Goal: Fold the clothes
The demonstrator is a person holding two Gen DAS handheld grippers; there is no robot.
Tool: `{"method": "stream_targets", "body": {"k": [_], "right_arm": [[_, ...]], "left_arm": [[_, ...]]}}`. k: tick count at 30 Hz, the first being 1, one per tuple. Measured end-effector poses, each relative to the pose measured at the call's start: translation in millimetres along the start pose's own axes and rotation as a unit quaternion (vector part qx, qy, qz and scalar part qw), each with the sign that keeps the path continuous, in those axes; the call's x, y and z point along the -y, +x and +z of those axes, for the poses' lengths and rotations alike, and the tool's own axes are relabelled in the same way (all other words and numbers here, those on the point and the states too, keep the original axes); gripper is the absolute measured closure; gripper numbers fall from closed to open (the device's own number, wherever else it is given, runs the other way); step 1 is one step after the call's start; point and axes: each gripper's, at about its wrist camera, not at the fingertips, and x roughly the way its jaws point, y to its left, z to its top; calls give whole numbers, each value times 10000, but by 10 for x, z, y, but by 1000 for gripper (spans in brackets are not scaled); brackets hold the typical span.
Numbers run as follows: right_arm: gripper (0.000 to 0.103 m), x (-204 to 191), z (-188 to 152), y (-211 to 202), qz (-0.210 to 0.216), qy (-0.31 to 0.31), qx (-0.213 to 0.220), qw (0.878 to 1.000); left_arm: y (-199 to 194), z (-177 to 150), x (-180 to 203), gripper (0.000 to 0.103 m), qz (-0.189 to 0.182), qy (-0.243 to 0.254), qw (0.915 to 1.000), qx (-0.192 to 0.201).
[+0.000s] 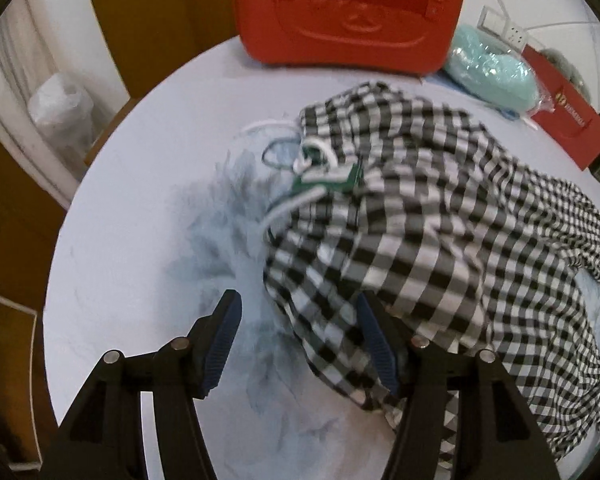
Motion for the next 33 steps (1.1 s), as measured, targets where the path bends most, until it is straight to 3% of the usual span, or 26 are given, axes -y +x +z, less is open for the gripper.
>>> {"method": "stream_targets", "body": {"k": [3, 6, 12, 15, 16, 17, 18, 19, 20, 23, 26, 28, 29, 30, 31, 32, 33], "right_arm": [[5, 90, -210, -60, 38, 95, -65, 9999], [5, 166, -398, -68, 60, 190, -180, 9996], [0, 81, -588, -9, 473, 190, -317, 9982], [1, -55, -610, 129, 470, -4, -549, 9974], [8, -96, -622, 182, 439, -66, -650, 9969], [47, -146, -634, 225, 373, -146, -740, 9965], [71, -198, -645, 268, 299, -230, -828, 9958], [82, -250, -657, 311, 224, -315, -917, 9950], [82, -324, -624, 290, -36, -546, -873, 9947], [83, -498, -441, 88, -727, -1184, -388, 9895], [83, -483, -92, -488, -980, -1259, 811, 9838], [82, -458, 53, -923, -1128, -1342, 1710, 9695], [81, -434, 82, -1047, -1205, -1368, 1942, 9639], [76, -390, 77, -1075, -1241, -1371, 1986, 9625], [50, -342, 67, -1087, -1269, -1371, 2000, 9618], [18, -243, 35, -981, -1296, -1302, 1619, 9696], [13, -154, -9, -866, -1296, -1217, 1238, 9763]], "left_arm": [[-25, -135, 0, 41, 96, -161, 9998, 59], [4, -255, -11, 32, -46, -162, 9998, -103], [215, -286, 215, 30, -235, -25, 9992, -317], [223, -280, 335, 36, -105, 11, 9998, -160], [208, -278, 362, 50, -133, -10, 9998, -117], [193, -276, 387, 67, -148, -29, 9999, -77], [177, -274, 408, 74, -101, -39, 9999, -44], [151, -269, 423, 86, -69, -49, 10000, -6], [119, -264, 433, 95, -35, -62, 10000, 34], [-120, -223, 358, 96, 42, -195, 9993, 305], [-457, -149, 163, 96, 47, -475, 9968, 648], [-616, -106, 70, 96, 27, -577, 9954, 765], [-660, -91, 43, 96, 24, -585, 9952, 779], [-641, -91, 44, 96, 93, -525, 9956, 775], [-622, -91, 44, 96, 162, -464, 9958, 770], [-603, -92, 45, 97, 231, -404, 9960, 766], [-577, -102, 42, 96, 283, -361, 9962, 741]]}}
